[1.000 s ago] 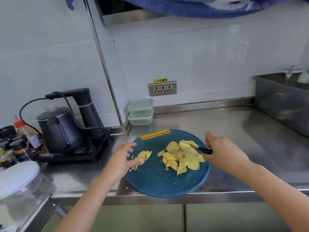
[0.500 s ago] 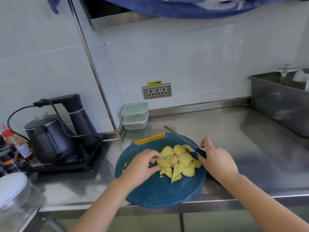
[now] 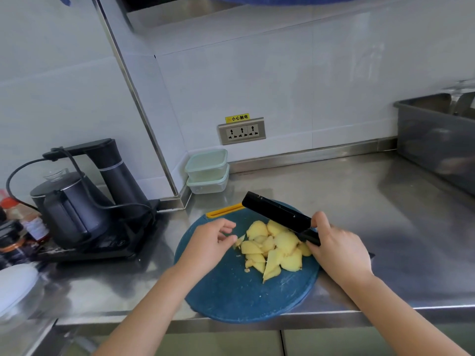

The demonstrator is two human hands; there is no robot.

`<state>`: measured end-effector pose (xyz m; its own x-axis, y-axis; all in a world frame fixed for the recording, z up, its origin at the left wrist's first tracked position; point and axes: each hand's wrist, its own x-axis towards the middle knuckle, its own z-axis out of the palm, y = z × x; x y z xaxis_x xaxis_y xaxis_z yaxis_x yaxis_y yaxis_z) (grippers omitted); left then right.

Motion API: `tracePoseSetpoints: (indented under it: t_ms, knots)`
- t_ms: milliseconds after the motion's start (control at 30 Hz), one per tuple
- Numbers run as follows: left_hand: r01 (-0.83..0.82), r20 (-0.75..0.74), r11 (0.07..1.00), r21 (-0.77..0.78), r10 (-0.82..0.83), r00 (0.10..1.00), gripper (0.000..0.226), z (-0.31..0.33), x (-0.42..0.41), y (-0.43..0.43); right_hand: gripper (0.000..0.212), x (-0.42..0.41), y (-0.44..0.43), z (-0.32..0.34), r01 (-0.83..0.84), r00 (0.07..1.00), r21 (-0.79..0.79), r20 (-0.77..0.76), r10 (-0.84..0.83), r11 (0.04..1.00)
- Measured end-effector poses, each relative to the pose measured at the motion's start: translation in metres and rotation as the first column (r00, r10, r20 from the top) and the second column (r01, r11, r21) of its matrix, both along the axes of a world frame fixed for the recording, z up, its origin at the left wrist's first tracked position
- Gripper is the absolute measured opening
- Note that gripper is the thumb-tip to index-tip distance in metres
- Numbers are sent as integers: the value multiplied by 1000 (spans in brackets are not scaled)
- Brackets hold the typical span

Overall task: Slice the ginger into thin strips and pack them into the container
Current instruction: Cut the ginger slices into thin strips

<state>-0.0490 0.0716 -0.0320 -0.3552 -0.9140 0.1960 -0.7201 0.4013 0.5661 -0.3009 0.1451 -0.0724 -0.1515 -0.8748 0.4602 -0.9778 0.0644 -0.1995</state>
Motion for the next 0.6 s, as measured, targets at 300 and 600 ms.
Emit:
tracePoseSetpoints:
  t_ms: [300, 600]
  knots:
    - [110, 73, 992, 56, -114, 991, 11, -15, -7, 33, 29, -1, -1, 1, 21, 1000, 27, -22, -20, 999]
    - [115, 184, 993, 13, -116, 976, 33, 5, -7, 13, 25, 0, 0, 3, 24, 1000, 49, 3, -24, 999]
